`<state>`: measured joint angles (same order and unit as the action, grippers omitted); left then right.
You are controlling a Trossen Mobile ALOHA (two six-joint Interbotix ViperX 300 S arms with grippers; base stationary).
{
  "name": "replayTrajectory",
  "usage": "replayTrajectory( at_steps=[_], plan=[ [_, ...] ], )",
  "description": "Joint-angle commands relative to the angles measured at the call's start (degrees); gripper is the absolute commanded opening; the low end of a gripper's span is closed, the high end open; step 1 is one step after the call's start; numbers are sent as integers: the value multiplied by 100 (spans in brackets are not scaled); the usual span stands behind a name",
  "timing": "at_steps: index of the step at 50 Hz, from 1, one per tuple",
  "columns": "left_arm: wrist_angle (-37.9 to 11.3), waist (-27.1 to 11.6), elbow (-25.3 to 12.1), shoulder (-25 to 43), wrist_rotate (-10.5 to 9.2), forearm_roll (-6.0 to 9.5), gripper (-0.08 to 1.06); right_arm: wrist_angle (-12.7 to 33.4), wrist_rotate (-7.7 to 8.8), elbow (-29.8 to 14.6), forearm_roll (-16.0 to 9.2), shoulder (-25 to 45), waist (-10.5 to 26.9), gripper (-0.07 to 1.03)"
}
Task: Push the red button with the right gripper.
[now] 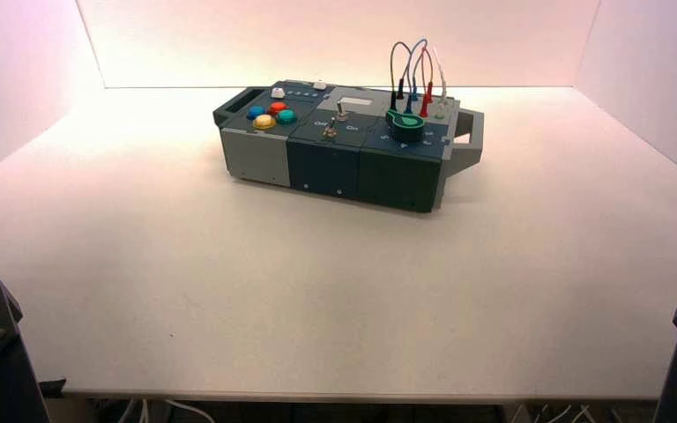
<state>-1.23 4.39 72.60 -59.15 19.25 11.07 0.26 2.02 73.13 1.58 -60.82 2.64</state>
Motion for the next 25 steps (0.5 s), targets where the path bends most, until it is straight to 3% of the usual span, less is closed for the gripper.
replayTrajectory(
  at_steps=[1,18,25],
  plan=[
    [53,18,-176,26,0,-18,-3,-26,18,-158,9,18,35,-2],
    [35,18,-176,-44,-9,-18,-3,79,18,-176,9,-97,44,-2],
    [9,18,-167,-18,-26,9,-3,413,18,-325,9,-70,211,-2]
  ],
)
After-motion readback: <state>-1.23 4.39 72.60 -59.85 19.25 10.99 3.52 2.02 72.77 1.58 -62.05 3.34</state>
